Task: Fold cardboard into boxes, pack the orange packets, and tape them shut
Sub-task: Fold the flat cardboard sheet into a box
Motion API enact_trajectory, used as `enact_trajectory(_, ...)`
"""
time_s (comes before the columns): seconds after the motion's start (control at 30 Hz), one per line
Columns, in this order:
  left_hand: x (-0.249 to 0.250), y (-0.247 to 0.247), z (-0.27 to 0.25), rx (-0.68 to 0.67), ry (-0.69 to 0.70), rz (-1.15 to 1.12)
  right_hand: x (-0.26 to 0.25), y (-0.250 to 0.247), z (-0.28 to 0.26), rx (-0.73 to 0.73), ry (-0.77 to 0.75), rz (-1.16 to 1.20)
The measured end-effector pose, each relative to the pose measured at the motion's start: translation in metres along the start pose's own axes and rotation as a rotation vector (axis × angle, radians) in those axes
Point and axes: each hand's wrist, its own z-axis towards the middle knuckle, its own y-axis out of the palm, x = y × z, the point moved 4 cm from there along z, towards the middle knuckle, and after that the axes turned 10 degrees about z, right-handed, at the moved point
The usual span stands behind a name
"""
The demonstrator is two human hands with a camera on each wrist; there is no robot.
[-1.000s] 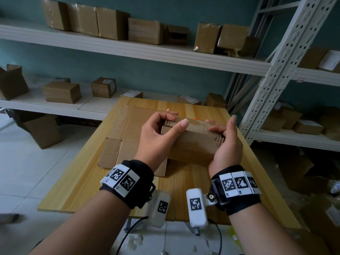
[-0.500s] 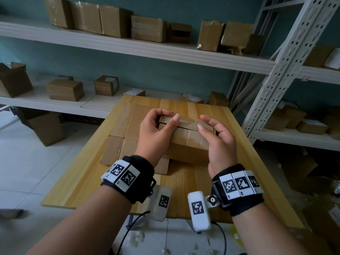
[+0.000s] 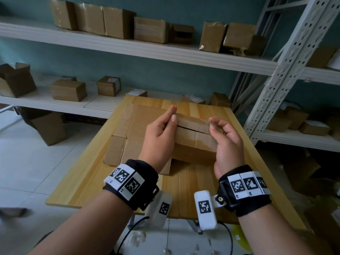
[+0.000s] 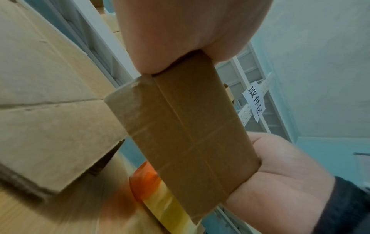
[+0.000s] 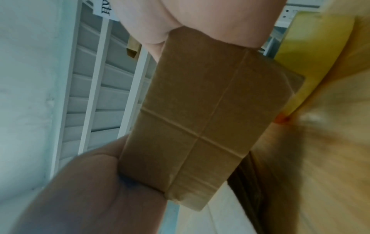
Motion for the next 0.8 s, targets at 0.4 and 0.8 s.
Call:
enact_trajectory(0.4,0.007,-0.002,-0.001,-0.011,-0.134,0.003,-0.001,0.000,0.002,-0.090,0.064,-0.005)
enact_trajectory(0.8,0.012,-0.009,-0.010,-0.049,-0.242,-0.052,0.006,-0.008,0.002,-0.074,0.216,0.089)
